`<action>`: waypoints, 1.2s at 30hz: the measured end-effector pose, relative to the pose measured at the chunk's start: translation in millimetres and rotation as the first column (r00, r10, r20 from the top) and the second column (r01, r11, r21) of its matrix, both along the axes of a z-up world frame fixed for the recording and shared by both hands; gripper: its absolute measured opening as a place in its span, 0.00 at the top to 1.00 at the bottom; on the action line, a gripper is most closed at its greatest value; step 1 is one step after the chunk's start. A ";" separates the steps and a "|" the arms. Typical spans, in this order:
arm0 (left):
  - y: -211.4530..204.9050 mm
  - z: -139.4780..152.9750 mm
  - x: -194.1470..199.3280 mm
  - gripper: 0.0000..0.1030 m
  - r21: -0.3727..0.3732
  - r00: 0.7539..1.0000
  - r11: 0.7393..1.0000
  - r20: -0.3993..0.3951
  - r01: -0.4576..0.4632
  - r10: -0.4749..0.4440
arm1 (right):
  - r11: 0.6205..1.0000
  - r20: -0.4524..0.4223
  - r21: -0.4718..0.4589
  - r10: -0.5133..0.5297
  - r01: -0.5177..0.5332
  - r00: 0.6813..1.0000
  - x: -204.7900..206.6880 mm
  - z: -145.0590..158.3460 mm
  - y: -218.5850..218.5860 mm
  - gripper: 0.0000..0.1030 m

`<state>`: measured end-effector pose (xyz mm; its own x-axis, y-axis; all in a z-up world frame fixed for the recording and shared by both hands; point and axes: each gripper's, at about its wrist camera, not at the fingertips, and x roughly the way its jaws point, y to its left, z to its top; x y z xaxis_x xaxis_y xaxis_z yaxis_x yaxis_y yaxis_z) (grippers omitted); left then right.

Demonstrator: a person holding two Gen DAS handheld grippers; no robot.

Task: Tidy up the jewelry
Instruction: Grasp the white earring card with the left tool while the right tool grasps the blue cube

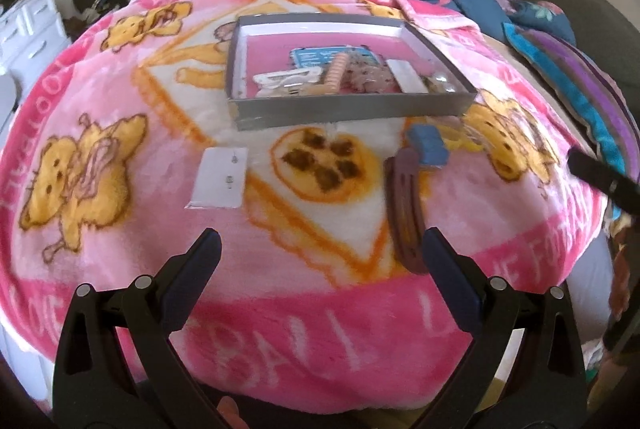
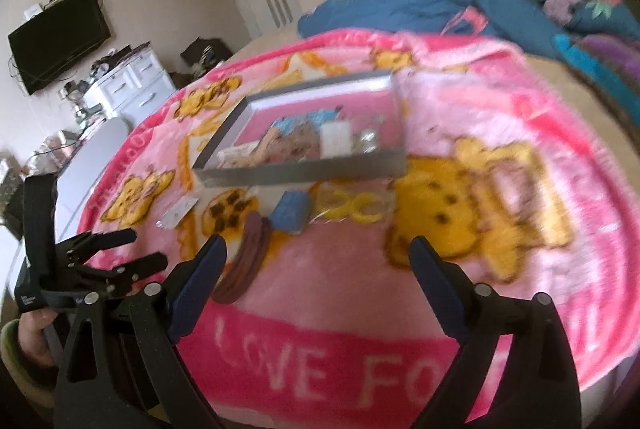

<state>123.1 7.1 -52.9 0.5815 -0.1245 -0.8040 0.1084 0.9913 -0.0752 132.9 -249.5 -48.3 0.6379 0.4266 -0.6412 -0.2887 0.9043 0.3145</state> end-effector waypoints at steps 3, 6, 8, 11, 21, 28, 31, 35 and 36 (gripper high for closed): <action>14.0 -0.2 7.2 0.09 -0.013 0.999 0.999 -0.007 -0.046 0.046 | 0.999 -0.055 0.037 0.032 -0.030 0.998 12.9 -11.7 13.3 0.24; 29.2 0.1 16.1 0.09 -0.023 0.996 0.996 -0.018 -0.089 0.089 | 0.997 -0.115 0.058 0.053 -0.046 0.992 28.4 -24.2 29.0 0.38; 37.5 -0.2 21.5 0.09 -0.036 0.994 0.993 -0.030 -0.109 0.108 | 0.996 -0.163 0.080 0.048 -0.036 0.985 39.5 -33.6 37.2 0.43; 50.1 0.3 29.9 0.09 -0.041 0.990 0.990 -0.034 -0.136 0.134 | 0.991 -0.221 0.132 0.031 -0.001 0.975 55.3 -46.2 41.2 0.49; 75.8 -23.3 66.5 0.10 -0.107 0.976 0.980 -0.163 -0.165 0.147 | 0.967 -0.350 0.241 0.011 0.079 0.937 91.8 -70.4 47.3 0.55; 83.3 -45.0 87.2 0.21 -0.133 0.961 0.973 -0.229 -0.186 0.153 | 0.960 -0.390 0.255 -0.009 0.117 0.921 107.8 -78.6 49.2 0.57; 74.7 -47.8 89.7 0.24 -0.083 0.965 0.984 -0.222 -0.160 0.138 | 0.960 -0.397 0.250 -0.014 0.123 0.918 112.2 -81.0 51.0 0.60; 57.7 -49.5 90.9 0.45 0.013 0.973 0.994 -0.200 -0.113 0.113 | 0.965 -0.384 0.235 -0.020 0.118 0.923 113.8 -82.1 52.9 0.66; 54.5 -48.9 90.3 0.49 0.022 0.975 0.995 -0.198 -0.101 0.103 | 0.964 -0.380 0.237 -0.018 0.116 0.925 113.3 -82.0 52.1 0.66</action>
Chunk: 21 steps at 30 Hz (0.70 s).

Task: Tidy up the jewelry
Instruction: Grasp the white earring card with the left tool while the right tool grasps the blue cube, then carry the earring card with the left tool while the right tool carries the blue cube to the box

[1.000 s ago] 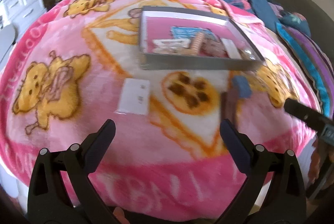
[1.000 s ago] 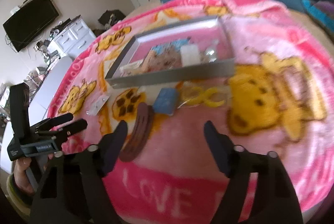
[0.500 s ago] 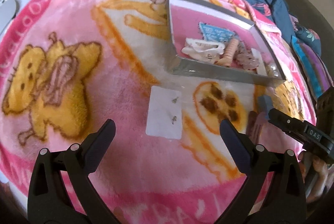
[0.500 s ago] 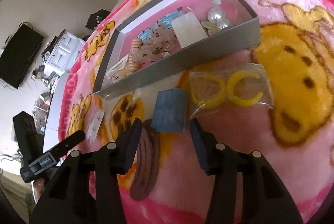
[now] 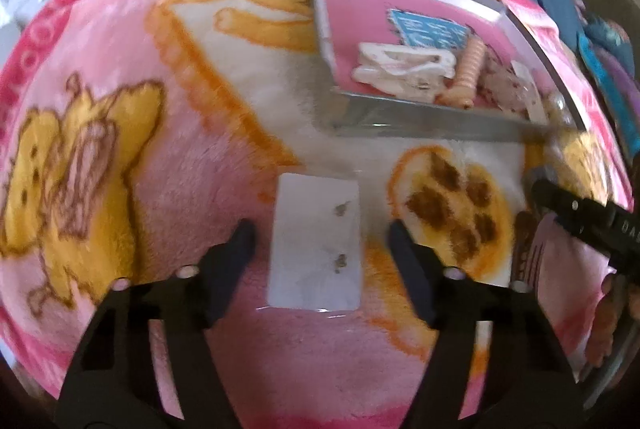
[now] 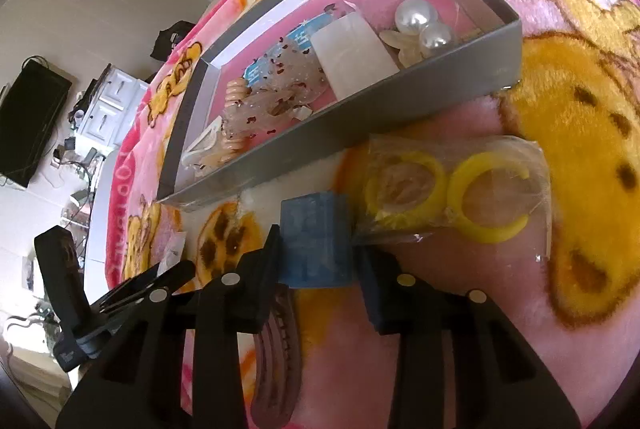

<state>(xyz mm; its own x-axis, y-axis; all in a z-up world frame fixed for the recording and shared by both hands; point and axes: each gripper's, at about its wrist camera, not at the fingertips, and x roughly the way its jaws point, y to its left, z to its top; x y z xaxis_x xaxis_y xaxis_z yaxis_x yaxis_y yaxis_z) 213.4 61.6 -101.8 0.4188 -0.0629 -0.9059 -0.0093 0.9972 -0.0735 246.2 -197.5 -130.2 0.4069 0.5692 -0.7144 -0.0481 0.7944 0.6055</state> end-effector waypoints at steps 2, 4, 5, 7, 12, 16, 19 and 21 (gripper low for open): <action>-7.0 4.0 -3.2 0.71 0.013 0.999 0.999 0.023 0.034 -0.034 | 1.000 0.013 -0.003 0.005 -0.005 1.000 -1.7 1.7 0.4 0.66; -11.2 8.3 -4.9 0.71 0.007 0.997 0.998 0.044 0.066 -0.066 | 1.000 0.024 0.004 0.007 -0.007 1.000 -4.7 4.0 -1.9 0.66; -12.6 10.6 -6.4 0.71 0.009 0.996 0.997 0.057 0.074 -0.074 | 1.000 0.029 0.010 0.007 -0.007 1.000 -6.7 5.5 -3.4 0.66; -11.2 15.8 -9.0 0.72 -0.005 0.994 0.997 0.082 0.074 -0.073 | 1.000 0.044 0.025 0.011 -0.012 0.999 -12.0 9.0 -6.8 0.66; -5.3 31.3 -18.8 0.72 -0.077 0.989 0.995 0.133 0.071 -0.060 | 0.999 0.084 0.037 0.004 -0.008 0.996 -28.0 19.7 -15.9 0.66; -9.8 41.3 -25.6 0.72 -0.108 0.985 0.991 0.162 0.079 -0.061 | 0.999 0.119 0.047 -0.001 -0.004 0.993 -41.1 30.5 -25.4 0.66; -15.2 50.3 -36.3 0.72 -0.114 0.979 0.989 0.190 0.096 -0.073 | 1.000 0.154 0.031 0.000 -0.005 0.988 -50.8 40.9 -30.7 0.66; -17.0 54.6 -40.4 0.72 -0.121 0.976 0.987 0.201 0.105 -0.080 | 1.000 0.175 0.018 -0.002 -0.001 0.985 -57.3 47.7 -33.3 0.66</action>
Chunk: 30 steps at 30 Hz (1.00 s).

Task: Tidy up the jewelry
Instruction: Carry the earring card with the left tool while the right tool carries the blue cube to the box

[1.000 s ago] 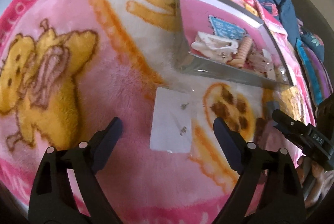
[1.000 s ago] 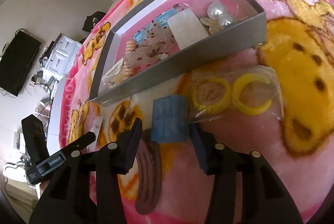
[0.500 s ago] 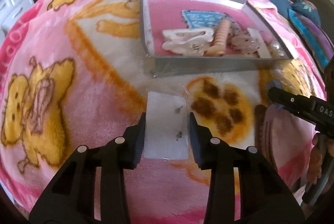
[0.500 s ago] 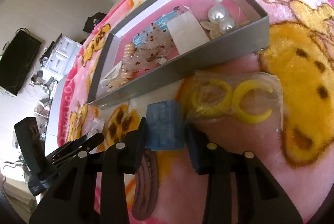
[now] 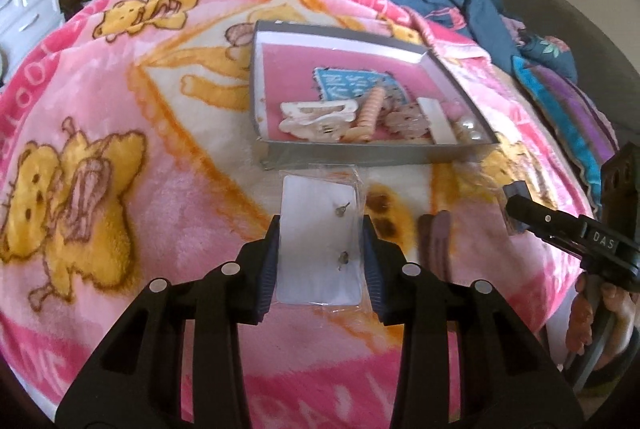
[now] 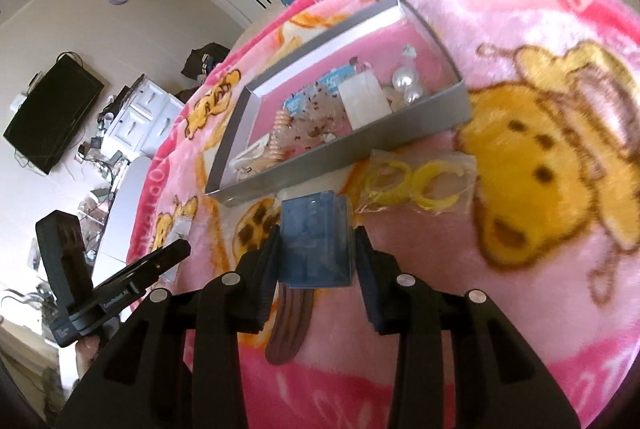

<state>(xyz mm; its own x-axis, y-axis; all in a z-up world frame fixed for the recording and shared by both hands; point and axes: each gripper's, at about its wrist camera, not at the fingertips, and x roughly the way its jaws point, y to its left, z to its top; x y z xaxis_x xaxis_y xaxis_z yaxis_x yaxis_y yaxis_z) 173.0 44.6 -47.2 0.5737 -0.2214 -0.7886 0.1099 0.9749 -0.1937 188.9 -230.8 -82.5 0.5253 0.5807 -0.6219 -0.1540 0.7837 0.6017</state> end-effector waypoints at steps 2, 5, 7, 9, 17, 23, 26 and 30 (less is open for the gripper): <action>-3.1 6.5 -5.6 0.72 -0.012 1.000 1.000 0.016 0.008 -0.008 | 1.000 0.032 -0.015 -0.002 0.002 0.999 -7.9 8.9 -3.7 0.66; -8.5 15.4 -11.4 0.72 -0.019 0.999 1.000 0.041 0.021 -0.020 | 0.999 0.067 -0.039 -0.002 0.004 0.998 -16.5 19.0 -7.5 0.66; -12.4 22.6 -15.7 0.72 -0.024 0.998 0.999 0.061 0.030 -0.028 | 0.998 0.090 -0.058 0.000 0.005 0.996 -21.5 25.0 -8.8 0.66; -15.4 29.5 -19.1 0.72 -0.031 0.996 0.999 0.078 0.037 -0.034 | 0.997 0.115 -0.072 -0.003 0.011 0.993 -26.9 31.9 -11.0 0.66; -32.6 60.9 -32.1 0.72 -0.027 0.987 0.997 0.151 0.068 -0.063 | 0.994 0.206 -0.101 -0.021 0.043 0.978 -42.4 59.4 -22.7 0.66; -46.6 75.6 -33.0 0.72 -0.006 0.979 0.996 0.181 0.092 -0.089 | 0.992 0.264 -0.112 -0.031 0.062 0.964 -49.1 79.9 -30.8 0.66; -53.6 79.9 -30.8 0.72 0.001 0.976 0.994 0.190 0.105 -0.103 | 0.991 0.288 -0.115 -0.034 0.070 0.957 -51.3 88.1 -33.7 0.66; -62.8 86.2 -24.7 0.72 0.008 0.972 0.992 0.202 0.124 -0.123 | 0.990 0.313 -0.122 -0.035 0.077 0.949 -51.7 96.8 -34.8 0.66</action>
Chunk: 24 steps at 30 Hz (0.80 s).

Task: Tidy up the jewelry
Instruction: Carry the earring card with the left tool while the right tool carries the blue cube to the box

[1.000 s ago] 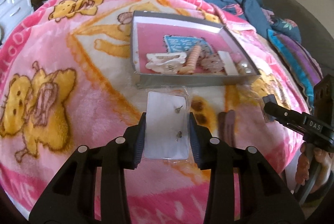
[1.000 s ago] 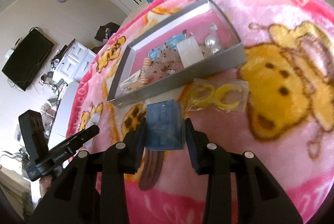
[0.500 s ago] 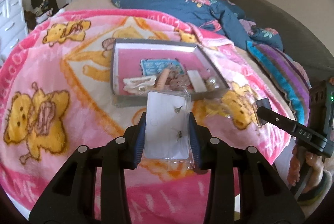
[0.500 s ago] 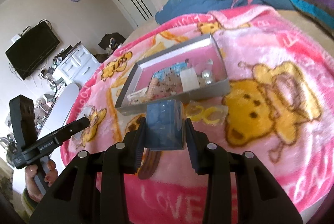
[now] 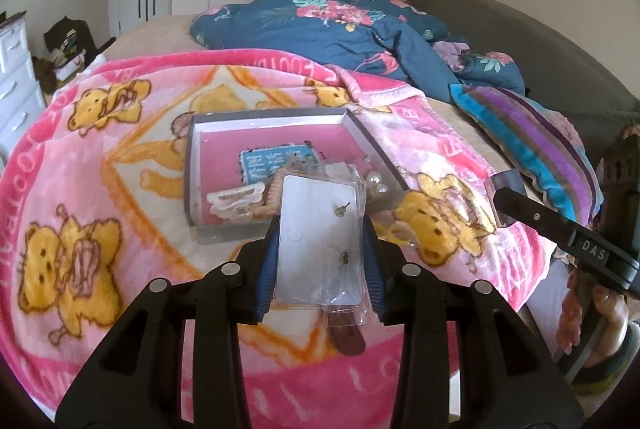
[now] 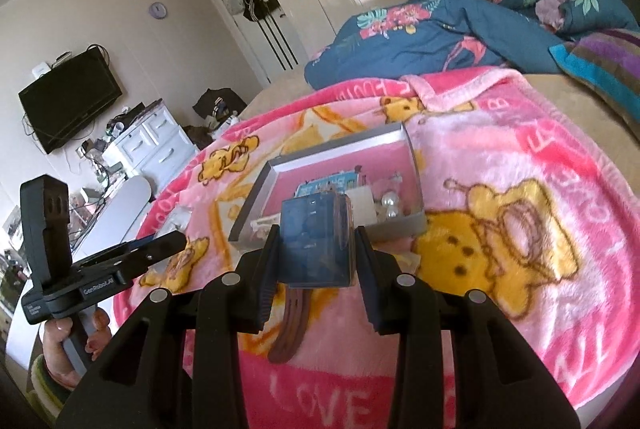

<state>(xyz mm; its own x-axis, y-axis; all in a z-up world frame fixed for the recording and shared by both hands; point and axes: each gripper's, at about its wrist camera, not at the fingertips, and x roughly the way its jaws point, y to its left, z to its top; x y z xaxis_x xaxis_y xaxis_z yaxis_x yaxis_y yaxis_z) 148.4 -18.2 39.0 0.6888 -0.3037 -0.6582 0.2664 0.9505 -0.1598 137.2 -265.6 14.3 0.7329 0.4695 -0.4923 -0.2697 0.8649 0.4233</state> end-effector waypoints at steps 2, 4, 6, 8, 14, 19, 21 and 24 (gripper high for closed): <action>-3.1 1.9 3.3 0.72 0.004 1.000 1.000 0.007 0.008 -0.008 | 1.000 0.009 -0.003 -0.004 0.004 1.000 1.2 2.9 0.1 0.66; -6.5 4.6 8.6 0.72 0.007 1.000 1.000 0.012 0.016 -0.016 | 1.000 0.018 -0.004 -0.004 0.004 1.000 4.0 6.6 0.7 0.66; -9.4 6.9 15.0 0.72 0.009 1.000 1.000 0.017 0.021 -0.021 | 1.000 0.023 -0.006 -0.005 0.005 1.000 7.2 8.8 0.9 0.66; -10.7 7.5 20.9 0.72 0.011 0.999 1.000 0.018 0.026 -0.026 | 1.000 0.027 -0.007 -0.010 0.010 1.000 12.0 10.6 1.0 0.66; -10.1 4.2 43.8 0.72 0.017 1.000 1.000 0.010 0.022 -0.022 | 1.000 0.027 -0.024 -0.016 0.017 1.000 31.8 10.8 4.2 0.66; -4.0 -3.0 68.7 0.72 0.009 1.000 1.000 -0.012 0.011 -0.011 | 0.999 0.017 -0.038 -0.031 0.032 0.999 53.1 7.5 3.5 0.66; -0.8 -7.4 78.8 0.72 -0.002 1.000 1.000 -0.024 0.007 -0.007 | 0.998 0.010 -0.048 -0.042 0.042 0.999 62.9 5.1 2.3 0.66; 3.7 -17.5 93.8 0.72 -0.006 0.999 1.000 -0.041 -0.005 0.005 | 0.996 0.001 -0.066 -0.057 0.057 0.998 75.6 0.8 1.2 0.66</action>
